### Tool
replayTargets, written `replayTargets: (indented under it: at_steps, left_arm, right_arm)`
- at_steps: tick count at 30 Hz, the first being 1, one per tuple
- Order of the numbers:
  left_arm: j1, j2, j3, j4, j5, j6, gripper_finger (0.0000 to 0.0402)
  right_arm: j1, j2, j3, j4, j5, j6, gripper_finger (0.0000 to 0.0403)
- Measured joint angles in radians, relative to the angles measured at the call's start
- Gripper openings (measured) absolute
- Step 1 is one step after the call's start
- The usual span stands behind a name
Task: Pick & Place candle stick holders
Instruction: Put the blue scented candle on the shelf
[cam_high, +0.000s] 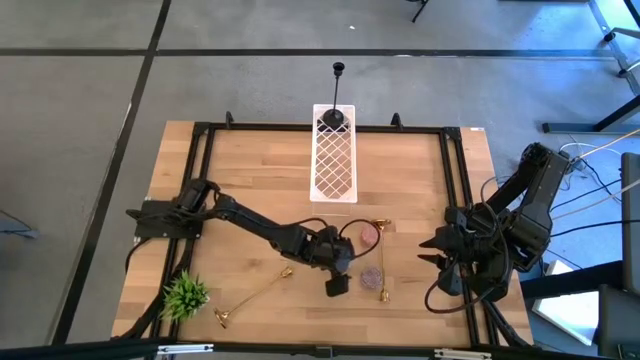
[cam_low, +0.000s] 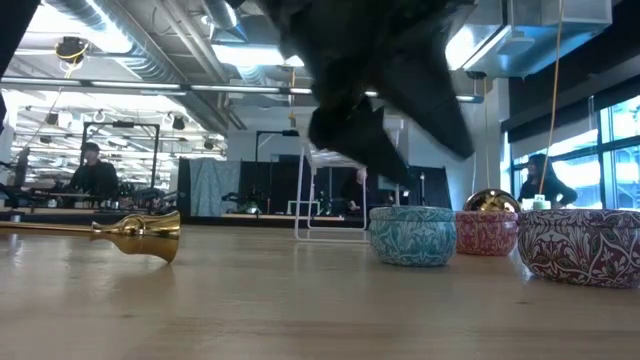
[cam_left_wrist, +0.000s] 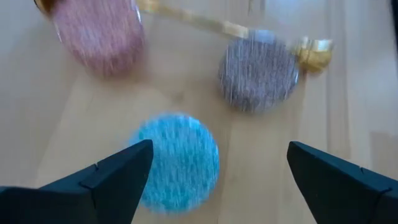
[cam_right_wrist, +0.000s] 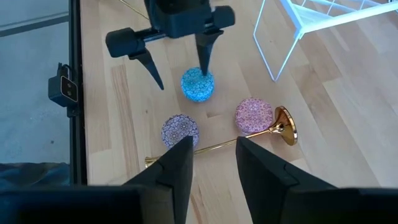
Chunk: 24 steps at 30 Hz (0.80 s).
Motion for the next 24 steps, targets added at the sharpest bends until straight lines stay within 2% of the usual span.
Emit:
replayTargets:
  at_steps: [3,8,12,18,21,24]
  left_arm:
    - [0.005,0.0,0.001,-0.004,0.002,0.001,0.037]
    - [0.009,0.0,0.001,-0.003,0.099,0.015,0.037]
    - [0.009,0.0,0.029,-0.009,0.104,0.054,0.037]
    - [0.008,0.0,0.105,-0.019,-0.001,0.234,0.0371]
    - [0.01,0.0,0.116,-0.036,-0.068,0.25,0.0374]
    - [0.011,0.0,0.116,-0.054,-0.08,0.277,0.0379]
  right_arm:
    - [0.0,0.0,0.0,-0.001,0.0,0.0,0.0124]
    - [0.0,0.0,0.0,-0.005,-0.004,-0.008,0.0124]
    - [0.0,0.0,0.0,-0.01,-0.013,-0.008,0.0124]
    - [0.0,0.0,0.0,-0.023,-0.027,0.011,0.0124]
    - [0.0,0.0,0.0,-0.023,-0.027,0.011,0.0124]
    - [0.0,0.0,0.0,-0.023,-0.027,0.011,0.0124]
